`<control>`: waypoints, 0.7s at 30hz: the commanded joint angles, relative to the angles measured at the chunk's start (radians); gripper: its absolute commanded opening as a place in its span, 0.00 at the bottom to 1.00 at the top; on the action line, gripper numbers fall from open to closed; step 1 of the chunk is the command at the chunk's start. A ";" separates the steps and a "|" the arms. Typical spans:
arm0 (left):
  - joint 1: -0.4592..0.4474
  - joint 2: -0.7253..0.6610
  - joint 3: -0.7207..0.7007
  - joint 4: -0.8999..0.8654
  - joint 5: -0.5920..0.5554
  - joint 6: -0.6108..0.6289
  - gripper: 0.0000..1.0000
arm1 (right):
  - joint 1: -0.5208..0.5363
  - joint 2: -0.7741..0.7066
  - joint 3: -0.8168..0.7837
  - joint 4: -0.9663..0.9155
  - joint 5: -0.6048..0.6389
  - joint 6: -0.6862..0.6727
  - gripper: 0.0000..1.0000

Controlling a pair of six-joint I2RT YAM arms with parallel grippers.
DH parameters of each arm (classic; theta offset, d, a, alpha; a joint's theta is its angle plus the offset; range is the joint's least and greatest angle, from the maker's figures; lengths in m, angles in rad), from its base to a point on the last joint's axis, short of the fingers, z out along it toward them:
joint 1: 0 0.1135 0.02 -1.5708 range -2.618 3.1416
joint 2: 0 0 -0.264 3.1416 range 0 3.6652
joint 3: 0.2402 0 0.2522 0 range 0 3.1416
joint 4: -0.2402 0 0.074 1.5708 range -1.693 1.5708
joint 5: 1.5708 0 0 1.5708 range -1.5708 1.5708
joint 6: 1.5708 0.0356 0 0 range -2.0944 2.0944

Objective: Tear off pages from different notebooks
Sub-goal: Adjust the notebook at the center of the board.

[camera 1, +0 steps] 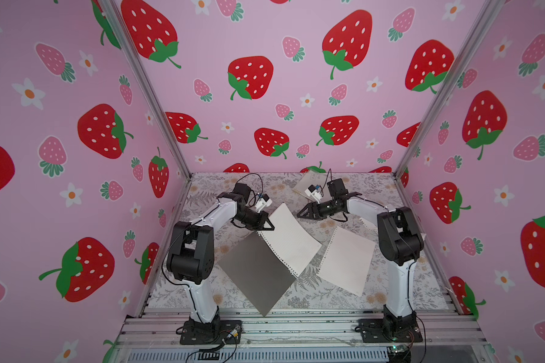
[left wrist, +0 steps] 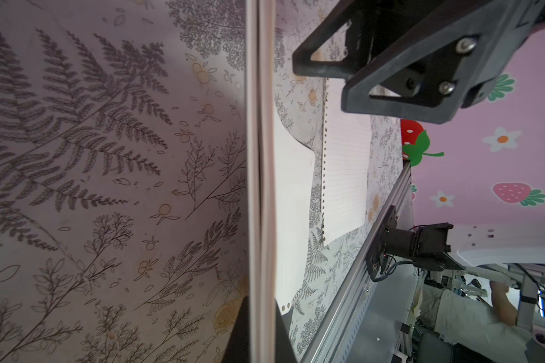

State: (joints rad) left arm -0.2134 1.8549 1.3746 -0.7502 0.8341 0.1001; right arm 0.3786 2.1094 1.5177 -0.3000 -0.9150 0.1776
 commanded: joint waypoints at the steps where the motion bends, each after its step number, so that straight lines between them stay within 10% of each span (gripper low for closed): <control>1: 0.000 -0.043 0.009 -0.019 0.116 0.055 0.00 | 0.015 0.001 0.017 0.069 -0.082 -0.038 0.64; 16: 0.001 -0.060 0.019 -0.065 0.206 0.107 0.00 | 0.075 0.050 0.076 0.032 -0.192 -0.081 0.62; 21: 0.003 -0.040 0.033 -0.076 0.217 0.124 0.00 | 0.098 0.050 0.056 0.039 -0.242 -0.068 0.22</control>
State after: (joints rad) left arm -0.2115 1.8175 1.3746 -0.8433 0.9878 0.1867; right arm 0.4377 2.1513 1.5700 -0.2489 -1.0431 0.1078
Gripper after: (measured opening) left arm 0.077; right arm 0.275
